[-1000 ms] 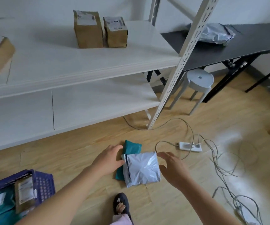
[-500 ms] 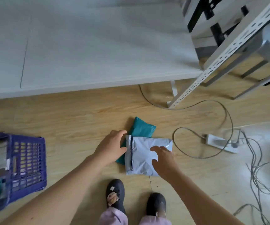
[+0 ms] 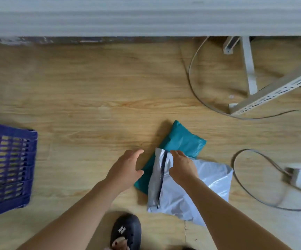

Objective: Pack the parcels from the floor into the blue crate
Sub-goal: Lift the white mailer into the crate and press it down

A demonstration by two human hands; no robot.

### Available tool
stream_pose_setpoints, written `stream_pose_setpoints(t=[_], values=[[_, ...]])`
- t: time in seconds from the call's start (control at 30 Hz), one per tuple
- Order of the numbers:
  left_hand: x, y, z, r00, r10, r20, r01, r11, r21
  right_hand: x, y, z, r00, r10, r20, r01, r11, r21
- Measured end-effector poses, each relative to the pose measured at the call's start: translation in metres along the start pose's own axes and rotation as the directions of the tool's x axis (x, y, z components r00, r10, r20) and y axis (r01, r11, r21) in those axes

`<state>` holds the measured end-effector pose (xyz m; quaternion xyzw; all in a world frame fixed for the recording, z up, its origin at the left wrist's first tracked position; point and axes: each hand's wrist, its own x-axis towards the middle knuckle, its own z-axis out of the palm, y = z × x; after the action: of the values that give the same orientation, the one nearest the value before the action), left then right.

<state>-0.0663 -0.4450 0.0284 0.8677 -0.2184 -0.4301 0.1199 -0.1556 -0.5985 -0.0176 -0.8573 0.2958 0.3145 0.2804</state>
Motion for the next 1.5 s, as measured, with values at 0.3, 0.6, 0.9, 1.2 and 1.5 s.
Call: stream_pose_setpoints(t=[0.3,0.6,0.9,1.2,1.5], values=[[0.033,-0.007,0.007,1.000,-0.018,0.005,0.018,1.000,-0.015,0.052,0.032,0.042,0.987,0.122,0.104,-0.102,0.979,-0.175],[-0.048,0.033,-0.030,0.997,-0.051,0.052,0.056,0.993,-0.103,-0.055,0.010,-0.031,0.956,0.189,0.223,-0.134,0.961,-0.241],[-0.174,0.093,-0.117,1.000,0.012,-0.007,-0.013,0.995,-0.099,-0.202,-0.053,-0.181,0.976,0.171,0.138,-0.197,0.958,0.210],[-0.311,0.141,-0.209,0.985,0.049,-0.168,-0.029,0.992,0.123,-0.344,-0.128,-0.292,0.998,0.046,-0.049,-0.018,0.888,0.459],[-0.402,0.173,-0.273,0.945,-0.162,-0.284,0.051,0.931,-0.363,-0.414,-0.189,-0.341,0.948,-0.220,-0.231,0.282,0.917,0.281]])
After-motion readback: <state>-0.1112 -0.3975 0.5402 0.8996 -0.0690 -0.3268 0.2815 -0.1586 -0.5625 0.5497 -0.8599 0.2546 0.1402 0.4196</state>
